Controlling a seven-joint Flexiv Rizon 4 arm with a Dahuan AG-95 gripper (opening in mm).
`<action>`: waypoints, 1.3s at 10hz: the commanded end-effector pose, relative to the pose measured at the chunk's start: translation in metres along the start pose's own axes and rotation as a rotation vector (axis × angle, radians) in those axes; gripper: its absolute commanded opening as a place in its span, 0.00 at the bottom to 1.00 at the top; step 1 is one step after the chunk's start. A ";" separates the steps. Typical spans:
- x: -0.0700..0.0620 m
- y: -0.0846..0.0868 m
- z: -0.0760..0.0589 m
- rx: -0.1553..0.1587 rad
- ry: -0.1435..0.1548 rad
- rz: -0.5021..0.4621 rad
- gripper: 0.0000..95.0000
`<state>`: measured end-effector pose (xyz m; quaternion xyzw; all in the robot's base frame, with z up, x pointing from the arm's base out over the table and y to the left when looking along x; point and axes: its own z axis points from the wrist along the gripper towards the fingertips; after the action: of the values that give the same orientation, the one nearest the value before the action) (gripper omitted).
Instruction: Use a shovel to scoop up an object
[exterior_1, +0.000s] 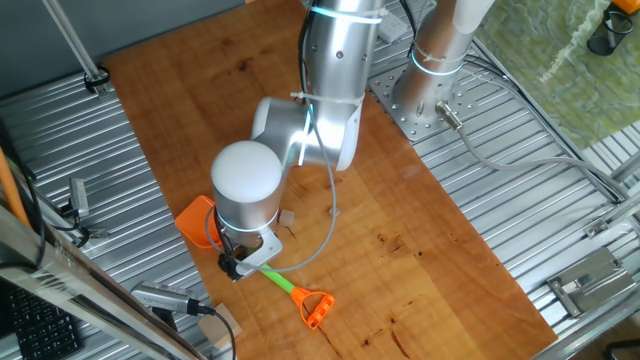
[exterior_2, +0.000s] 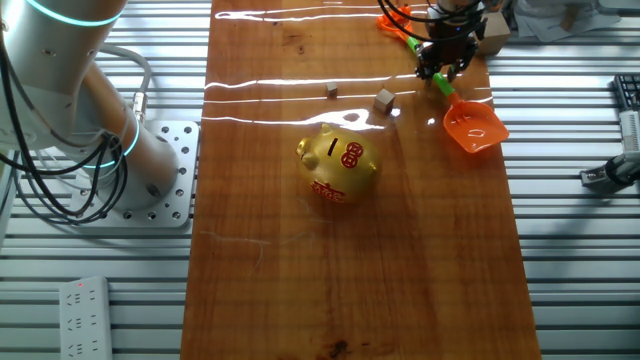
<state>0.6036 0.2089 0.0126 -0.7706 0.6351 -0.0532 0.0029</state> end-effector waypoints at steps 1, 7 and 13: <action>0.000 0.000 0.000 0.001 0.001 0.038 0.00; 0.000 0.000 0.000 0.006 -0.007 0.063 0.00; -0.003 0.000 -0.044 0.021 -0.051 0.141 0.00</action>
<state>0.5996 0.2145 0.0574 -0.7248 0.6871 -0.0407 0.0317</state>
